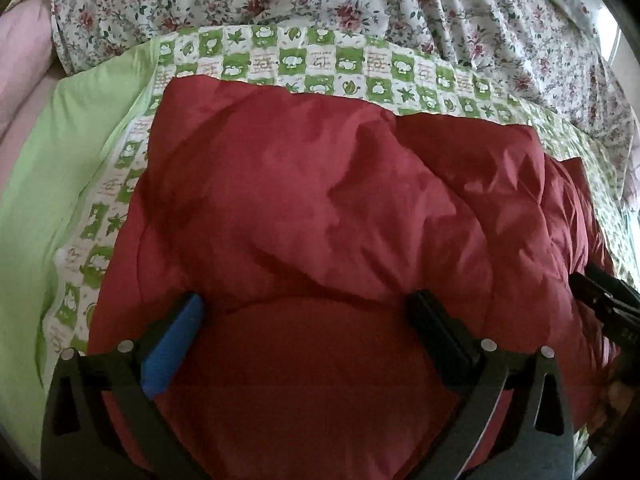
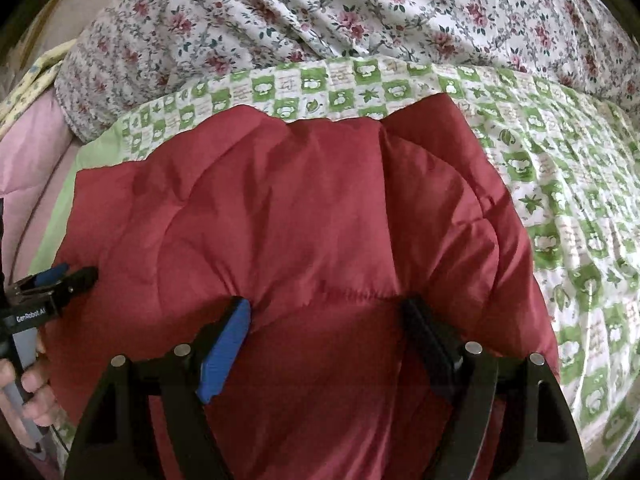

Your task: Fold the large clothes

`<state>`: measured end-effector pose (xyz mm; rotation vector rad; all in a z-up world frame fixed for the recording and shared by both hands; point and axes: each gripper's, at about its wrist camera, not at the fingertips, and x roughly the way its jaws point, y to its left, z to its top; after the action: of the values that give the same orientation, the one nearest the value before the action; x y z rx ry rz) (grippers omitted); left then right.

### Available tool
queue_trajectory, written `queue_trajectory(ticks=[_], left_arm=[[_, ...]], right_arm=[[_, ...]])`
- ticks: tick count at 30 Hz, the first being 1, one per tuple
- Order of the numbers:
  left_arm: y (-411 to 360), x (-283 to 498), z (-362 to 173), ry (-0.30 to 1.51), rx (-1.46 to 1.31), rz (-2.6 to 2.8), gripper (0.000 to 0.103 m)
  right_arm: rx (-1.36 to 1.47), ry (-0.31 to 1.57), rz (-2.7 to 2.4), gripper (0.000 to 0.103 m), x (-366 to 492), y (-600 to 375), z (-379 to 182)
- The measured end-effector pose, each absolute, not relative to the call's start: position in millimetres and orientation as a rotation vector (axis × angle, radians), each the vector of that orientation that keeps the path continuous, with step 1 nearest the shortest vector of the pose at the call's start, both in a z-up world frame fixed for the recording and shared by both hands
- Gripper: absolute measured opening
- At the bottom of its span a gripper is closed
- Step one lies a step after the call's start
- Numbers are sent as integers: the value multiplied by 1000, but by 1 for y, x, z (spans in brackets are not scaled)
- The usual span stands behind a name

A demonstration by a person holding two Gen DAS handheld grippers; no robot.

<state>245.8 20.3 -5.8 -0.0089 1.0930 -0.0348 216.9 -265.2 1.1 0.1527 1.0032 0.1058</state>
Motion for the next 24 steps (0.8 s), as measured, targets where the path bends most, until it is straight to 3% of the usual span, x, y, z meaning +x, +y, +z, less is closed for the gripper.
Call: queue_trajectory(ticks=[9,13,24], left_arm=[[17,251,-12,1079,23,-27,103],[16,248,-7,1080,21,-24,103],[22,168,18,1084,-7,-79,103]], right_arm=[[159,902,112,79,177,-255,37],[119,968,112,80,176,-250,15],[146,945,106,80,173,-254,14]])
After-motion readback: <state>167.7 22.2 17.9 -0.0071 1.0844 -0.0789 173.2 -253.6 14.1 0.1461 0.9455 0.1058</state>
